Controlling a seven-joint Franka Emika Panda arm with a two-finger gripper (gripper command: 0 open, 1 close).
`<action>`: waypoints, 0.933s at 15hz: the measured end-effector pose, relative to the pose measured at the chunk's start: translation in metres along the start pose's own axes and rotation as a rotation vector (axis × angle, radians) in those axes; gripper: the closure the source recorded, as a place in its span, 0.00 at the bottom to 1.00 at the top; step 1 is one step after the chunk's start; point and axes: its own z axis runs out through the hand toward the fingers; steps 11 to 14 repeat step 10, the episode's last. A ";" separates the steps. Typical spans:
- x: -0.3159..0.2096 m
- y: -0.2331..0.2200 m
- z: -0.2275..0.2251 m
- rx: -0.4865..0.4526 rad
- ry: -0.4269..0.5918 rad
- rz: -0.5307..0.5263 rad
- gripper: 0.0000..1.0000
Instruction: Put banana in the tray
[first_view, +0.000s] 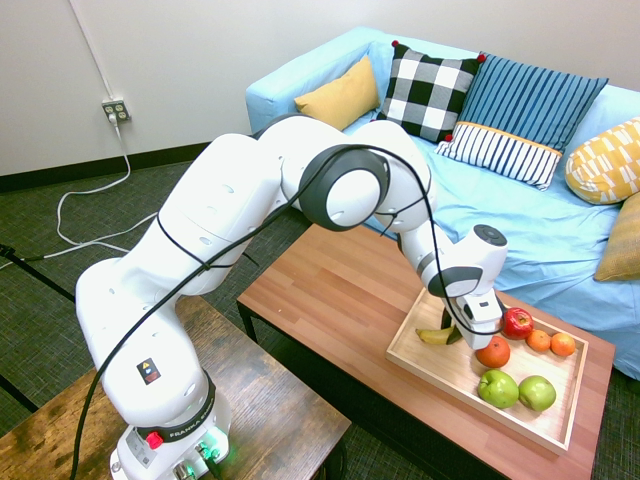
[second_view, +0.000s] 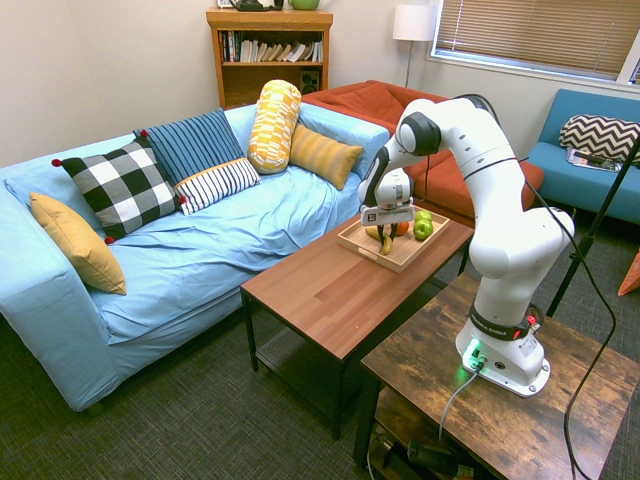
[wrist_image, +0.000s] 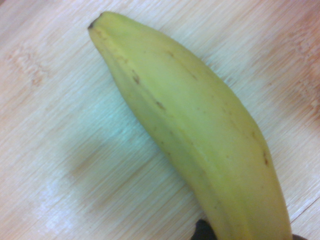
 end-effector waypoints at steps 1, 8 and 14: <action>0.000 0.000 0.000 0.001 0.000 -0.003 0.00; 0.007 0.005 -0.055 0.045 0.040 -0.012 0.00; 0.003 0.013 -0.084 0.048 0.056 -0.015 0.00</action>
